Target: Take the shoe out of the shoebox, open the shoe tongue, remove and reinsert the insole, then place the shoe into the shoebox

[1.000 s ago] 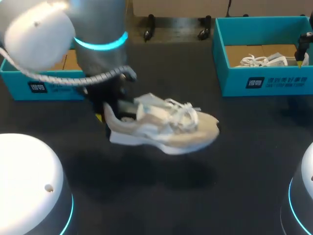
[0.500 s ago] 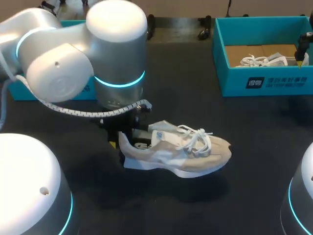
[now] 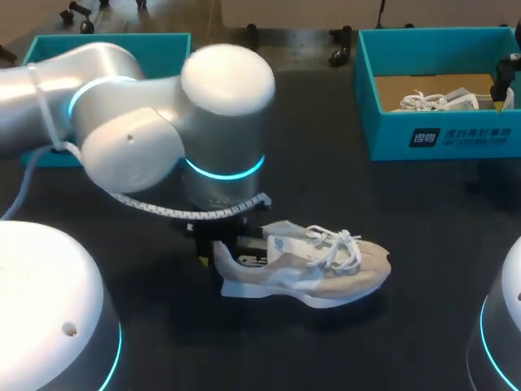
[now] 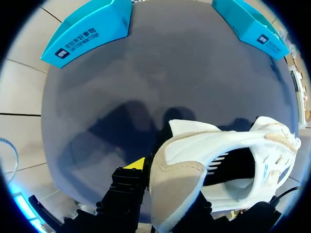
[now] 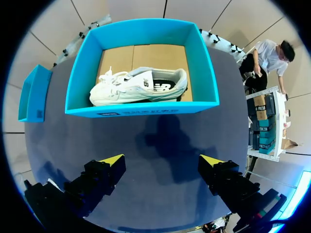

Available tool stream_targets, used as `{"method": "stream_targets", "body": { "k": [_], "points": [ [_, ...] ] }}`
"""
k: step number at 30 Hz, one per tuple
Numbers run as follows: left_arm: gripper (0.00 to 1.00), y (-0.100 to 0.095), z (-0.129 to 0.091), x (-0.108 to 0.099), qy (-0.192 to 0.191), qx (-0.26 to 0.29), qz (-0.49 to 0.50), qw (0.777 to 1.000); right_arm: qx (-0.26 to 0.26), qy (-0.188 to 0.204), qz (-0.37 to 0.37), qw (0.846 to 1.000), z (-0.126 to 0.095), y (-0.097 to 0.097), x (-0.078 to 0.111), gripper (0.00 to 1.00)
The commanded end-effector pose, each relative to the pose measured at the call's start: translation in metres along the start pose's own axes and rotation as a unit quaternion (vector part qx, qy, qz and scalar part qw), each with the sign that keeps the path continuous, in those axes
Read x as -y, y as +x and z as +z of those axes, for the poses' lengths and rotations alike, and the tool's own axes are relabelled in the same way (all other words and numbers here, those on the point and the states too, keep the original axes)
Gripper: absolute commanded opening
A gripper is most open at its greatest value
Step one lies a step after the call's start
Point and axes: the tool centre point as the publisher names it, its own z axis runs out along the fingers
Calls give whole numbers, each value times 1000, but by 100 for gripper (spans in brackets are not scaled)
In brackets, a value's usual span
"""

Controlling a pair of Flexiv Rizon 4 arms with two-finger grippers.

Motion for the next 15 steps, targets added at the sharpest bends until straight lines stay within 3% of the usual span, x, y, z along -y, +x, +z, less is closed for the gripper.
{"method": "stream_targets", "body": {
  "k": [1,15],
  "points": [
    [0,21,16,5,-3,15,-3,1000,0,0,0,1000,0,0,0,100],
    [0,46,40,9,20,25,12,999,0,0,0,1000,0,0,0,100]
  ]
}}
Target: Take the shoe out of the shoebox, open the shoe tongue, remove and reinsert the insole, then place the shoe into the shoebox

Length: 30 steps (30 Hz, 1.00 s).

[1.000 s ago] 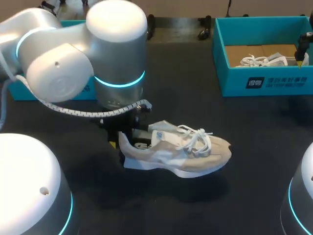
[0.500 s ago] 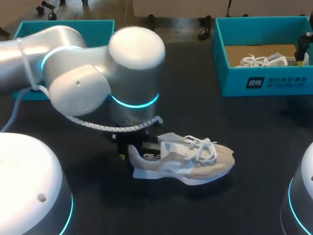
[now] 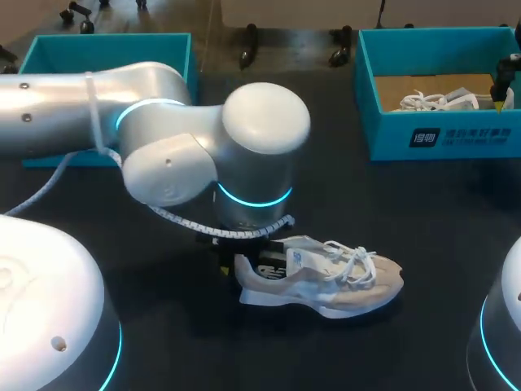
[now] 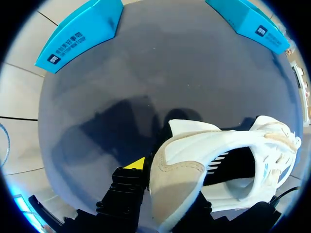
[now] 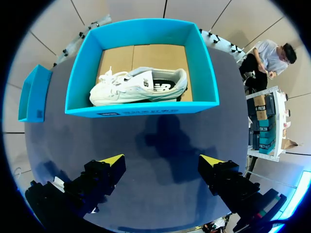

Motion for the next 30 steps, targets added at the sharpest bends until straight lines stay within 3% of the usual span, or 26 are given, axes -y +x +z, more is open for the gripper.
{"method": "stream_targets", "body": {
  "k": [1,12,29,30],
  "points": [
    [0,13,7,3,0,12,1,1000,0,0,0,1000,0,0,0,100],
    [0,18,11,5,20,17,11,1000,0,0,0,1000,0,0,0,100],
    [0,19,27,6,20,16,18,1000,0,0,0,1000,0,0,0,100],
    [15,19,28,6,19,15,18,1000,0,0,0,1000,0,0,0,100]
  ]
}}
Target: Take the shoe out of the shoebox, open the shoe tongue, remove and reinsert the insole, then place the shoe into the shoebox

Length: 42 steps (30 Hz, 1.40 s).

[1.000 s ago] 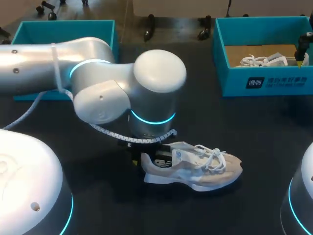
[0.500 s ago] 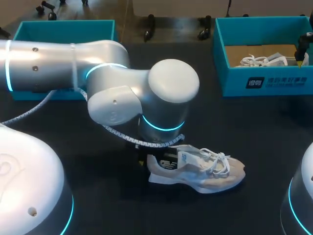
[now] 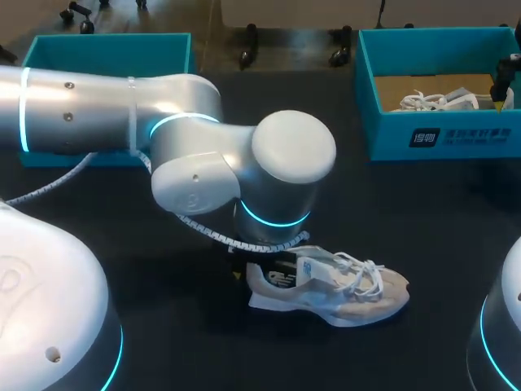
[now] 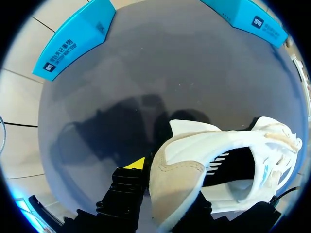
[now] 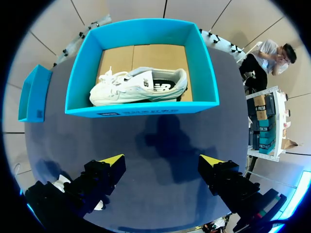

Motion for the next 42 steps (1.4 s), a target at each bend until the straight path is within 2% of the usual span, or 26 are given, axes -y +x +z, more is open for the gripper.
{"method": "stream_targets", "body": {
  "k": [1,3,4,5,6,29,33,37,42],
  "points": [
    [33,0,6,0,-3,-4,2,1000,0,0,0,1000,0,0,0,100],
    [53,-1,6,0,-3,-5,2,1000,0,0,0,1000,0,0,0,100],
    [84,-2,6,0,-2,-9,2,1000,0,0,0,1000,0,0,0,100],
    [98,-3,5,0,-1,-9,1,1000,0,0,0,1000,0,0,0,100],
    [100,-4,4,0,-1,-10,0,1000,0,0,0,1000,0,0,0,100],
    [100,-14,-47,-1,38,-80,-14,996,0,0,0,1000,0,0,0,100],
    [100,-24,-64,-2,54,-102,-17,993,0,0,0,1000,0,0,0,100],
    [100,-38,-83,-1,58,-142,-8,988,0,0,0,1000,0,0,0,100],
    [100,-55,-105,-4,84,-190,19,978,0,0,0,1000,0,0,0,100]
  ]
}}
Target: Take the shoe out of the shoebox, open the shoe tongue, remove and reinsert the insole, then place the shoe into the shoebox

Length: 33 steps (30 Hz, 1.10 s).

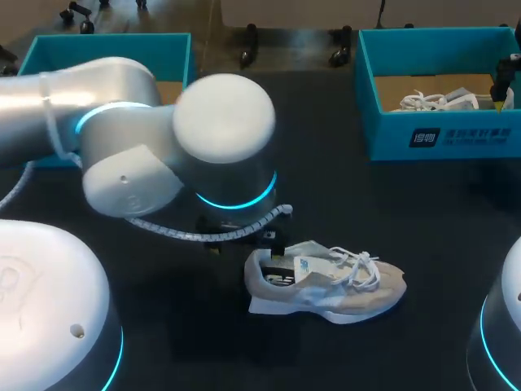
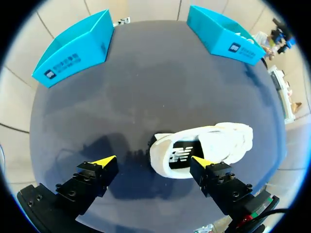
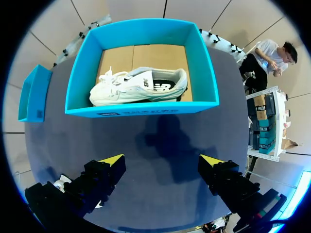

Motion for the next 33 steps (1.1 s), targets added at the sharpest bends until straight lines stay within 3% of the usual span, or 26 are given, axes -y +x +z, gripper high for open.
{"method": "stream_targets", "body": {
  "k": [1,12,19,33],
  "points": [
    [100,-41,-35,-8,20,-105,22,994,0,0,0,1000,0,0,0,100],
    [100,-77,-71,-14,84,-214,143,963,0,0,0,1000,0,0,0,100],
    [100,-94,-79,-11,80,-266,207,938,0,0,0,1000,0,0,0,100],
    [100,-127,-80,12,39,-313,241,918,0,0,0,1000,0,0,0,100]
  ]
}}
